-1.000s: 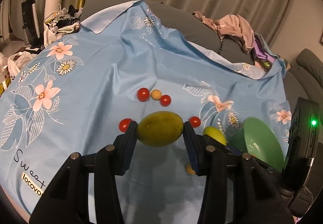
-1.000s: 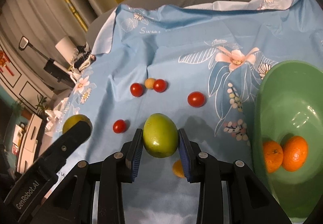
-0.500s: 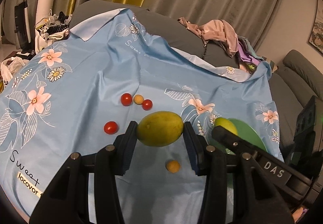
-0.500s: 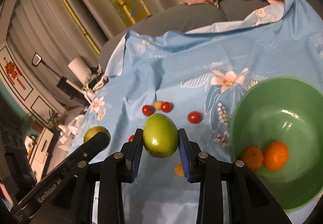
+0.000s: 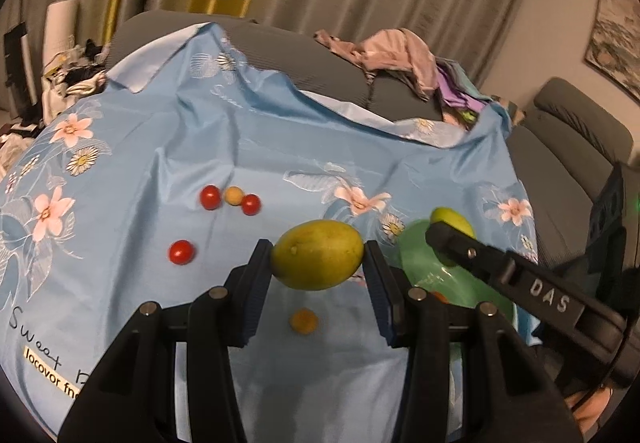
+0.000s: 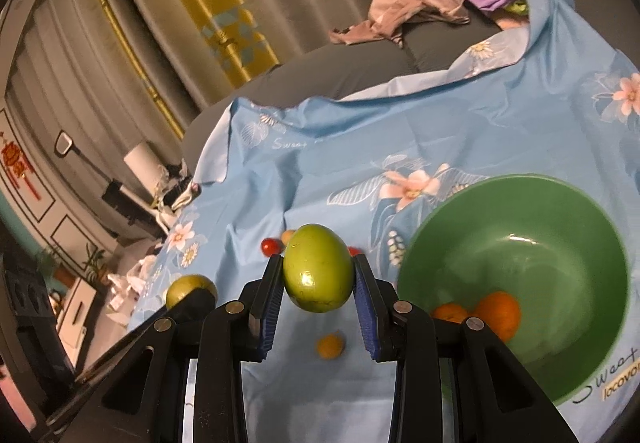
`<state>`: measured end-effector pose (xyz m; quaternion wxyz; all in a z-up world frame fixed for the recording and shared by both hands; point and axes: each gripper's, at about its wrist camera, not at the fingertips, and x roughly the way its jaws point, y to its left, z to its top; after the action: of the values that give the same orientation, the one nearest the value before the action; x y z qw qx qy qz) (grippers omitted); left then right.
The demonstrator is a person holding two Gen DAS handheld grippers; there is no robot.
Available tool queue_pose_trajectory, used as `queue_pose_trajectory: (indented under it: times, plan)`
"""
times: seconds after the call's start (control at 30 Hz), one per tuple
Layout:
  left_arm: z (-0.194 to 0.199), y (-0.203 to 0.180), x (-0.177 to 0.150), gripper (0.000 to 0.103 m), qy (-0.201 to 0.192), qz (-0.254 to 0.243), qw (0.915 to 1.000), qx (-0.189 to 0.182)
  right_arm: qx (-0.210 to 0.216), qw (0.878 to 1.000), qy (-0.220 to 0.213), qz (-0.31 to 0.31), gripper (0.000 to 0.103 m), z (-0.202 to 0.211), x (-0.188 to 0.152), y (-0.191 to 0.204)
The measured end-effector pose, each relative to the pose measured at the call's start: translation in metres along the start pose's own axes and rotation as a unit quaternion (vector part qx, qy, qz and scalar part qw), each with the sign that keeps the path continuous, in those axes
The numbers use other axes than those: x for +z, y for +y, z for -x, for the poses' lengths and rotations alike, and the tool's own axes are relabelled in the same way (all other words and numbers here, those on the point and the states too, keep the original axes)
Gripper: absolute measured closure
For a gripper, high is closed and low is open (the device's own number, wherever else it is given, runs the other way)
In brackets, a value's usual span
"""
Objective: Organize fruits
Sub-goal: 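Carry the lemon and green fruit over the green bowl with both tools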
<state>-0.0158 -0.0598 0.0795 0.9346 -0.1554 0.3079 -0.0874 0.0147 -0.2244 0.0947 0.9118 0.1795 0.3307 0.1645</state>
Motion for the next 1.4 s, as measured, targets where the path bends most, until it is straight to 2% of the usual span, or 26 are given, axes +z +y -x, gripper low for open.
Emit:
queue_pose_trajectory:
  times: [0.13,0.5,0.67,0.87,1.0,1.07,1.2,1.3,1.4]
  plan:
    - [-0.008,-0.008,-0.004,0.057,0.008,-0.002,1.0000,-0.005,0.019,1.000,-0.009,-0.022,0.068,0.006,0.003,-0.011]
    - [-0.027,-0.033,-0.012,0.057,0.037,-0.023,0.9989,-0.014,-0.018,0.998,-0.033,-0.053,0.068,0.022,0.006,-0.039]
    - [-0.035,-0.054,-0.004,0.057,0.044,-0.048,0.9976,-0.025,-0.018,0.996,-0.043,-0.076,0.068,0.030,0.009,-0.058]
    - [-0.042,-0.082,0.005,0.057,0.043,-0.077,0.9952,-0.041,-0.038,0.993,-0.064,-0.092,0.068,0.041,0.013,-0.070]
    - [-0.056,-0.099,0.006,0.057,0.047,-0.115,0.9920,-0.021,-0.061,0.990,-0.073,-0.105,0.067,0.046,0.014,-0.080]
    - [-0.064,-0.105,0.006,0.057,0.051,-0.128,0.9902,-0.021,-0.071,0.988,-0.075,-0.115,0.068,0.047,0.014,-0.086]
    - [-0.080,-0.100,-0.004,0.057,0.072,-0.106,0.9911,-0.034,-0.091,0.985,-0.070,-0.131,0.068,0.046,0.014,-0.099]
    - [-0.095,-0.108,-0.013,0.057,0.097,-0.121,0.9876,-0.026,-0.111,0.983,-0.062,-0.133,0.068,0.042,0.012,-0.104]
    - [-0.101,-0.114,-0.019,0.057,0.099,-0.128,0.9864,-0.028,-0.123,0.981,-0.055,-0.139,0.067,0.040,0.011,-0.111]
